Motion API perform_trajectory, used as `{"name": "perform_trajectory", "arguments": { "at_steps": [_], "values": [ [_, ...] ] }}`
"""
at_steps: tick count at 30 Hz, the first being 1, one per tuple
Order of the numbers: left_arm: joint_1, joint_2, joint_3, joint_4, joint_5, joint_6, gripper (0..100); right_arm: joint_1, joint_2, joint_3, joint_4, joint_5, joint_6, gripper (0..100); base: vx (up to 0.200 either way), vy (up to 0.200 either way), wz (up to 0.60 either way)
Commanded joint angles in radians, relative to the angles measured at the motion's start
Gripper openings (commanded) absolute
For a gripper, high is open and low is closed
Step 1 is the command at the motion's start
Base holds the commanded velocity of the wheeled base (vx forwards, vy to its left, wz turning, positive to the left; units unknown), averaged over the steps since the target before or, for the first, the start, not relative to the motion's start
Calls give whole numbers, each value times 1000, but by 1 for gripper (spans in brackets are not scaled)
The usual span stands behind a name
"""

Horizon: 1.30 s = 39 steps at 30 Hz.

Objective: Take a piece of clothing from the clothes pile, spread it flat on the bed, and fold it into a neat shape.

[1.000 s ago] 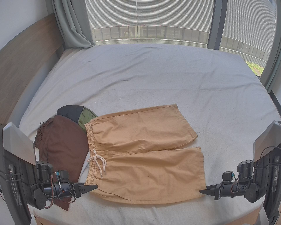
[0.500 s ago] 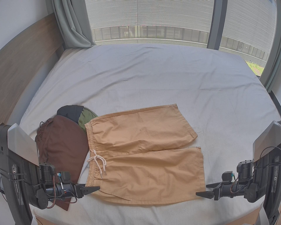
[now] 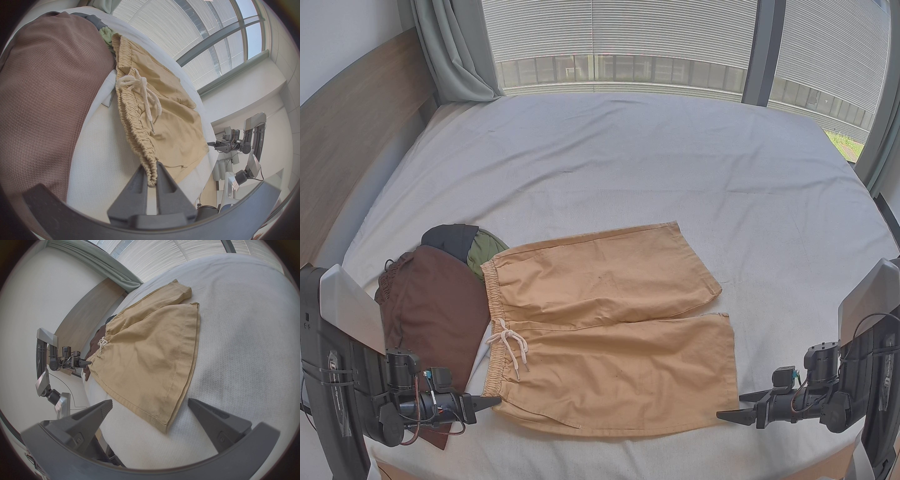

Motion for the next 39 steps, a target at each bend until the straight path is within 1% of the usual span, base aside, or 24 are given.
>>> {"name": "perform_trajectory", "arguments": {
  "at_steps": [1,8,16,17,31,35,37,39],
  "values": [
    [-1,0,0,0,-1,-1,0,5,16,0,0,7,-1,100,0,0,0],
    [-3,-6,0,0,-1,-1,0,11,23,3,0,10,-1,100,0,0,0],
    [0,0,0,0,-1,28,0,25,45,-1,0,10,-1,100,0,0,0],
    [2,0,0,0,-1,28,0,25,45,-4,0,8,0,0,0,0,0],
    [7,-3,12,0,-4,33,0,22,46,-6,0,2,2,0,0,0,0],
    [14,-11,67,0,-42,78,0,17,22,25,0,5,-18,0,0,0,0],
    [33,-14,89,4,-54,114,0,9,20,28,1,7,-69,0,0,0,0],
    [43,-6,89,6,-56,140,0,6,19,31,3,8,-83,0,0,0,0]
  ]
}}
